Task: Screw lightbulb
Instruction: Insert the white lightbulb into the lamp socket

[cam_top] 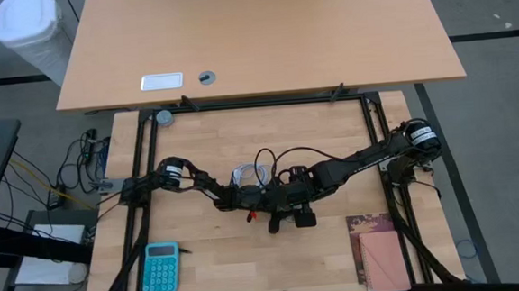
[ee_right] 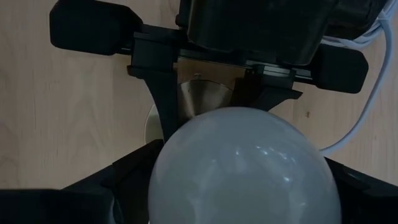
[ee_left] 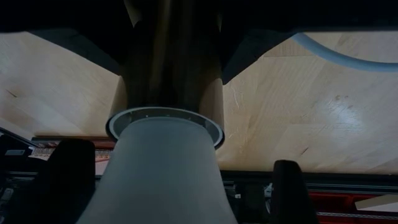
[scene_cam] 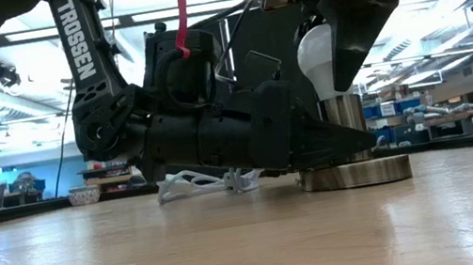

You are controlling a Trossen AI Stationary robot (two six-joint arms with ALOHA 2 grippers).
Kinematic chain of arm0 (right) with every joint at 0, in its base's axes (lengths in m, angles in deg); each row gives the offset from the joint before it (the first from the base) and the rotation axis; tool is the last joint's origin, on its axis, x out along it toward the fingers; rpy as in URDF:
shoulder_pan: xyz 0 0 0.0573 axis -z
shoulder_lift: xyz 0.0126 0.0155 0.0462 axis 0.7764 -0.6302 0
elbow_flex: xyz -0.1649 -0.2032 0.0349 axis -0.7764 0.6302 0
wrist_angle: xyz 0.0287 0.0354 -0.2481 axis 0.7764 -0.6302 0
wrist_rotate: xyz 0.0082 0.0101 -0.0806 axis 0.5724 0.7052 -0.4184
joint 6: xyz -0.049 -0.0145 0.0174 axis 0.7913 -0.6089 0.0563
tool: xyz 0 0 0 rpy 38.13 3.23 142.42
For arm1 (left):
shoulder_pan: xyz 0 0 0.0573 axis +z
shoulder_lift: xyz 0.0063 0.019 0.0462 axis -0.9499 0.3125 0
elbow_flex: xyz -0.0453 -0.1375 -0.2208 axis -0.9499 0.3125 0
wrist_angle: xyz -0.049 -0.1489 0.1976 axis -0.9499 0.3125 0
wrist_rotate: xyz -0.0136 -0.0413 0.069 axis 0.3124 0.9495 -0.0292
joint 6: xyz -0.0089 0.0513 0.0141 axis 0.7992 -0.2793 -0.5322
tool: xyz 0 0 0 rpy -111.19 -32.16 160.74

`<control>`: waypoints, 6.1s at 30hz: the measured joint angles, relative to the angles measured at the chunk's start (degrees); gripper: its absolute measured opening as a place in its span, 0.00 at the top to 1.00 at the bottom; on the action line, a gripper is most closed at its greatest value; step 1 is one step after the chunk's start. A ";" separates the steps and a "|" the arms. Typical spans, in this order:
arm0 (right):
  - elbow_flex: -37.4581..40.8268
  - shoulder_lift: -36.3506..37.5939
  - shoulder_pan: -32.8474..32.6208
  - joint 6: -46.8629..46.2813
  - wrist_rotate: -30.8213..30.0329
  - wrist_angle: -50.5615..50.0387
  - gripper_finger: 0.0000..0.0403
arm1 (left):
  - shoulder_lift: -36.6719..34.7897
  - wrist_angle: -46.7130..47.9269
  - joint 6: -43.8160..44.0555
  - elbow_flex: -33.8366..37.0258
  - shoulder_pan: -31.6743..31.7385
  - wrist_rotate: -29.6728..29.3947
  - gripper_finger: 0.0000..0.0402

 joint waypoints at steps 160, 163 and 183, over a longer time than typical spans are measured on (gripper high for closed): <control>1.80 0.02 5.72 -52.62 -1.44 1.07 0.38 | 0.00 0.82 6.30 -0.07 -2.29 -24.61 0.51; 1.78 0.02 5.73 -51.49 -1.41 1.17 0.38 | 0.00 0.80 6.39 -0.07 -2.32 -24.61 0.51; 1.71 0.10 5.25 -40.70 -2.10 1.60 0.19 | 0.00 0.86 6.37 -0.07 -2.34 -24.21 0.51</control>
